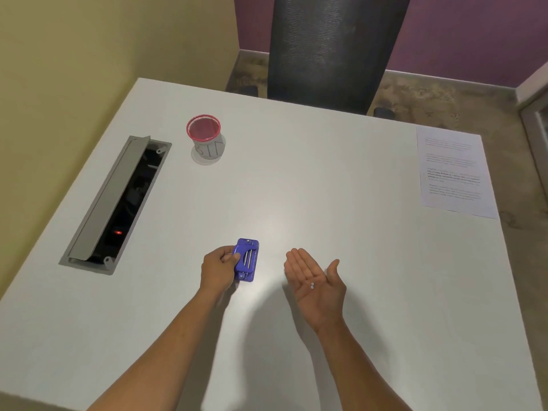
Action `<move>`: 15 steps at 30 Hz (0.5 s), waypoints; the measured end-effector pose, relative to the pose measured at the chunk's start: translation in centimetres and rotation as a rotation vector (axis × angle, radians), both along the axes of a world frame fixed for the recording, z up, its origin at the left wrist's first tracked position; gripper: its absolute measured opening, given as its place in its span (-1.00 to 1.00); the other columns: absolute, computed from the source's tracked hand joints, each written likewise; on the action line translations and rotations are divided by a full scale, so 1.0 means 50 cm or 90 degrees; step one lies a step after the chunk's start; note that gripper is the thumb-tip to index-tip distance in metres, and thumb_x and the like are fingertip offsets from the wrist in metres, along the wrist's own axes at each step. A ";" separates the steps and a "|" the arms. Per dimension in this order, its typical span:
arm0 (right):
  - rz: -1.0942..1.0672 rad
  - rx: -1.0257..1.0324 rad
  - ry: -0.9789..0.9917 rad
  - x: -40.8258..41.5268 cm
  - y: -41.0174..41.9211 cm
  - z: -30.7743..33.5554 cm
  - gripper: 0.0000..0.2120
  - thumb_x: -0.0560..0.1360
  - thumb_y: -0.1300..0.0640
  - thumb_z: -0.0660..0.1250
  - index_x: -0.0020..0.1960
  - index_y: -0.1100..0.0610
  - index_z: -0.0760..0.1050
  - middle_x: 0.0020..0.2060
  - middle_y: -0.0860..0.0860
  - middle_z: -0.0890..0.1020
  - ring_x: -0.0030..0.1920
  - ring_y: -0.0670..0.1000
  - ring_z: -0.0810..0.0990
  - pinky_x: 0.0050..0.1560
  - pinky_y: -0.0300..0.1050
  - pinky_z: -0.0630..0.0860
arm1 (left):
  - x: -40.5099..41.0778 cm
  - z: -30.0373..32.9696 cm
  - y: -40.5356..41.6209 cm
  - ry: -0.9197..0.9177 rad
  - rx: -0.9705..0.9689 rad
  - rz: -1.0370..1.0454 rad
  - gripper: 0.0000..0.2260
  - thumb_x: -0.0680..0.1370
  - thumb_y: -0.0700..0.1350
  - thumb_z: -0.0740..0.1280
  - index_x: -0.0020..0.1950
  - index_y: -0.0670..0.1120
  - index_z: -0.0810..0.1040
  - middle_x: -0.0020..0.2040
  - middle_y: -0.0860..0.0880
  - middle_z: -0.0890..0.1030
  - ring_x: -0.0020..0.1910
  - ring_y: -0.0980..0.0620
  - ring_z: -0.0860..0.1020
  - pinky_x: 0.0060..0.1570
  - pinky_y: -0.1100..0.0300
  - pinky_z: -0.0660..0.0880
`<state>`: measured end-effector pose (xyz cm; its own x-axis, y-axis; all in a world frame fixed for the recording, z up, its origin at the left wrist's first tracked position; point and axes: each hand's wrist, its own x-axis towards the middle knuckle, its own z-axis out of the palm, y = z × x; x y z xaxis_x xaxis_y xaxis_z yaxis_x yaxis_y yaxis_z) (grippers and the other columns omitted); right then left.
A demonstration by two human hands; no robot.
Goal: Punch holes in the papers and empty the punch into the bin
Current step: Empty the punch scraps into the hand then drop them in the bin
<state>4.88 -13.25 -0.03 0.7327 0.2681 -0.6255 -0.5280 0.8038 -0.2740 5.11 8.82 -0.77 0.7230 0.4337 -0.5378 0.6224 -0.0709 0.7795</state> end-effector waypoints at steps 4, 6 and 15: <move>0.035 -0.005 0.001 0.021 0.041 0.005 -0.30 0.53 -0.25 0.17 0.26 0.37 0.53 0.33 0.29 0.52 0.32 0.22 0.53 0.33 0.11 0.46 | 0.038 0.015 0.062 -0.025 0.016 0.012 -0.82 0.57 -0.24 0.28 -0.05 -0.02 0.64 -0.13 -0.09 0.66 -0.17 -0.05 0.56 -0.02 0.00 0.54; 0.047 -0.006 0.008 0.040 0.064 0.010 -0.30 0.52 -0.25 0.19 0.26 0.37 0.53 0.34 0.28 0.51 0.32 0.22 0.54 0.29 0.06 0.49 | 0.063 0.019 0.095 -0.041 0.020 0.031 -0.80 0.58 -0.24 0.28 -0.07 0.01 0.64 -0.10 -0.10 0.67 -0.15 -0.07 0.57 0.00 -0.02 0.55; 0.042 -0.011 -0.006 0.174 0.179 0.030 -0.32 0.58 -0.24 0.15 0.30 0.37 0.46 0.29 0.26 0.56 0.27 0.19 0.58 0.39 0.11 0.37 | 0.176 -0.005 0.208 -0.070 0.042 0.104 -0.81 0.59 -0.22 0.27 -0.03 0.03 0.63 -0.10 -0.02 0.67 -0.14 -0.05 0.60 -0.08 0.08 0.56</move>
<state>13.61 -4.30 1.46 0.7192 0.3058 -0.6239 -0.5775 0.7624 -0.2919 13.89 19.23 -1.01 0.6930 0.5818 -0.4257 0.5410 -0.0294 0.8405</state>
